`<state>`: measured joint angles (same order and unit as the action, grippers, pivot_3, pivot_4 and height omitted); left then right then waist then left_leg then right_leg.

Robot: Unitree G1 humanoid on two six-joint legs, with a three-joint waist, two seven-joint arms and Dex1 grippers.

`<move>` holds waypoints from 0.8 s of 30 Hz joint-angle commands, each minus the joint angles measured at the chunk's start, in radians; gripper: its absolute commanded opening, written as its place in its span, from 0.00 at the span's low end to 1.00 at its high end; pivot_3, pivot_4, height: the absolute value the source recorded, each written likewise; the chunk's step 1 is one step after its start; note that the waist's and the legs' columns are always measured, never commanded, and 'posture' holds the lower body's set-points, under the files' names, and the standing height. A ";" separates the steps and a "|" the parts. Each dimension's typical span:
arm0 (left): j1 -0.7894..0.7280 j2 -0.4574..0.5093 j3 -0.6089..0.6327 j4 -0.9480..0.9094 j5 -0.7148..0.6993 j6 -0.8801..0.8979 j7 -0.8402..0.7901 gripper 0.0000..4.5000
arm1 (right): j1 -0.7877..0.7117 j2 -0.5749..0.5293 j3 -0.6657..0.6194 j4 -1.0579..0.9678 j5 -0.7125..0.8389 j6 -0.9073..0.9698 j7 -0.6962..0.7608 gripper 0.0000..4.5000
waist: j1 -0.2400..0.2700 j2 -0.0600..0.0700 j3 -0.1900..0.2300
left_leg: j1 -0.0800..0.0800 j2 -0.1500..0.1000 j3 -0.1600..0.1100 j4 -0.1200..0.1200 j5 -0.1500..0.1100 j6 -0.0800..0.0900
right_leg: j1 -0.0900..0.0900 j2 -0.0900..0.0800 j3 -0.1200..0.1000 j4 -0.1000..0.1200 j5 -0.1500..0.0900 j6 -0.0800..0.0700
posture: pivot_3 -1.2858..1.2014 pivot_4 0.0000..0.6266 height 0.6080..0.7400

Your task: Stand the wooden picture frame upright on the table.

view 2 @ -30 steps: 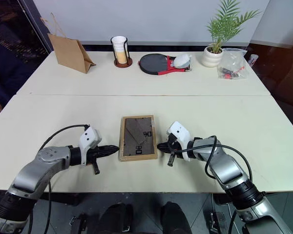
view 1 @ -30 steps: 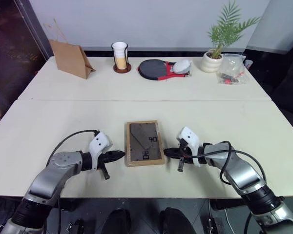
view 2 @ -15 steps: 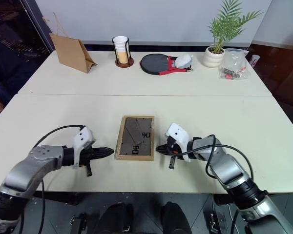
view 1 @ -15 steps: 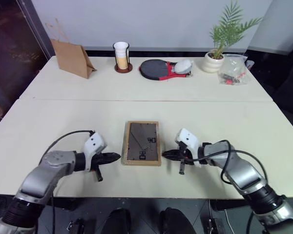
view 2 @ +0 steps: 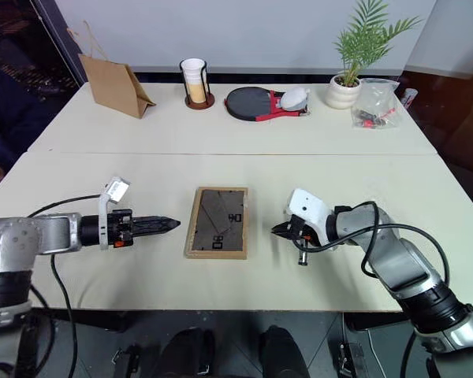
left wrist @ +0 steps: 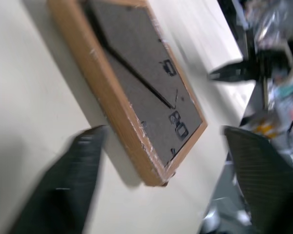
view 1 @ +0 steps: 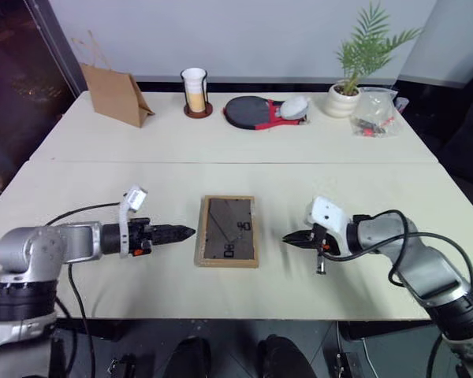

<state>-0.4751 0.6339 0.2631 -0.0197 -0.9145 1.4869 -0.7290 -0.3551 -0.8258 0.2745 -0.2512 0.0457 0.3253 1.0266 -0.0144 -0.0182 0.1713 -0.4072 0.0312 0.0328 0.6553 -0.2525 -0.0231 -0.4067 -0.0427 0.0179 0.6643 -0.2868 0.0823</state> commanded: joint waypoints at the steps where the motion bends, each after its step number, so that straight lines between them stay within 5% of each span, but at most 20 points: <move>1: -0.100 -0.047 0.067 0.099 -0.028 0.124 0.115 0.99 | -0.019 0.036 0.044 0.061 -0.055 -0.064 -0.014 0.00 | 0.000 -0.001 0.000 | -0.001 -0.001 -0.001 0.002 0.000 0.000 | 0.000 0.000 -0.001 0.000 0.000 0.000 | 0.52 0.24 1.00; 11: -0.115 -0.068 -0.031 0.140 -0.188 0.128 0.286 0.99 | -0.104 0.172 0.116 0.165 -0.123 -0.110 -0.023 0.00 | -0.004 -0.001 0.000 | -0.001 0.001 -0.001 0.006 0.000 -0.001 | 0.000 -0.001 0.001 0.003 0.000 0.000 | 0.52 0.24 1.00; 24: 0.018 -0.088 0.017 0.119 -0.298 0.128 0.313 0.99 | -0.155 0.285 0.176 0.160 -0.154 -0.094 -0.004 0.00 | -0.003 -0.001 0.000 | -0.001 0.001 -0.001 0.006 0.000 -0.001 | 0.001 -0.003 0.001 0.002 0.000 0.000 | 0.52 0.24 1.00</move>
<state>-0.4641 0.5559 0.2571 0.1085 -1.1831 1.6058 -0.4014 -0.4909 -0.5575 0.4463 -0.0578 -0.1156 0.2347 1.0146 -0.0177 -0.0187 0.1712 -0.4079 0.0322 0.0316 0.6609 -0.2522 -0.0240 -0.4060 -0.0462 0.0184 0.6668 -0.2866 0.0820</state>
